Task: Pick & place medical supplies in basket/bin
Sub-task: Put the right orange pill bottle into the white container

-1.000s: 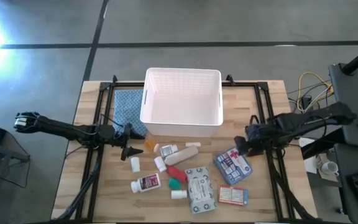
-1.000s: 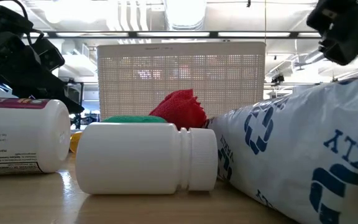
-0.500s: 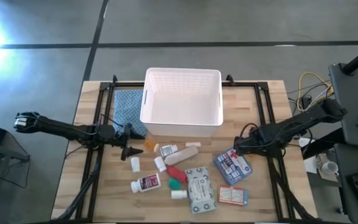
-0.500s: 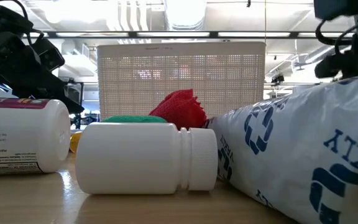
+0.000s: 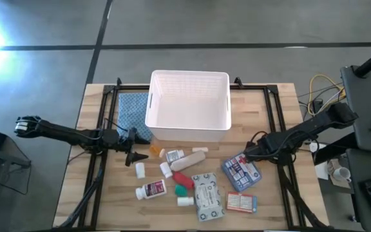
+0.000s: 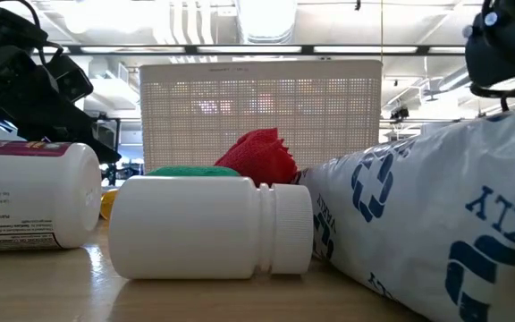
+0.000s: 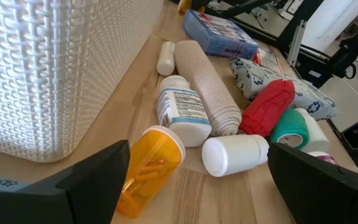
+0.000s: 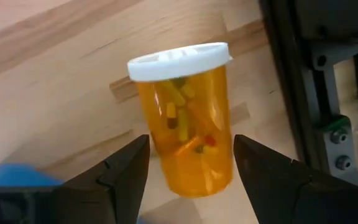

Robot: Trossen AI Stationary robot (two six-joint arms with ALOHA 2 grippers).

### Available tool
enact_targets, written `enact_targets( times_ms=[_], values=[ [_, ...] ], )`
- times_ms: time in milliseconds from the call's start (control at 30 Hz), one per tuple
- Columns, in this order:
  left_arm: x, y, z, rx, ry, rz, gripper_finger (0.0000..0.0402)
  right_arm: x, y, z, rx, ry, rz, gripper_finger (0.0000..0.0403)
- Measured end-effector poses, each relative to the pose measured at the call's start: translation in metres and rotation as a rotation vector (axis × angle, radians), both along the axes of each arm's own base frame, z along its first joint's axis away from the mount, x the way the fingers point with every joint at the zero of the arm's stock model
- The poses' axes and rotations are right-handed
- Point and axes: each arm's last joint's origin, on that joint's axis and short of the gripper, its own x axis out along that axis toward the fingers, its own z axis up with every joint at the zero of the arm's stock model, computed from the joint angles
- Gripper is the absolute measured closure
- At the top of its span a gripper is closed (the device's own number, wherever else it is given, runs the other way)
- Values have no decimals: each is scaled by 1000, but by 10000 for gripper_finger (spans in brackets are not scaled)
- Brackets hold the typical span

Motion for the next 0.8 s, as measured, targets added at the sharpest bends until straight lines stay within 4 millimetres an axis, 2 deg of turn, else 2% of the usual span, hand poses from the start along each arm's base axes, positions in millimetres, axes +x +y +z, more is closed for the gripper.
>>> enact_targets(
  times_ms=[233,400,667,800],
  values=[
    [0,0,0,0,0,0,43,-5,-1,-13,10,-7,13,179],
    [0,0,0,0,0,0,43,-5,-2,-14,4,-21,21,183],
    [0,0,0,0,0,-1,43,-3,-2,-15,-14,-24,25,241],
    [0,0,0,0,0,0,43,5,-1,-10,-69,-79,59,250]
  ],
)
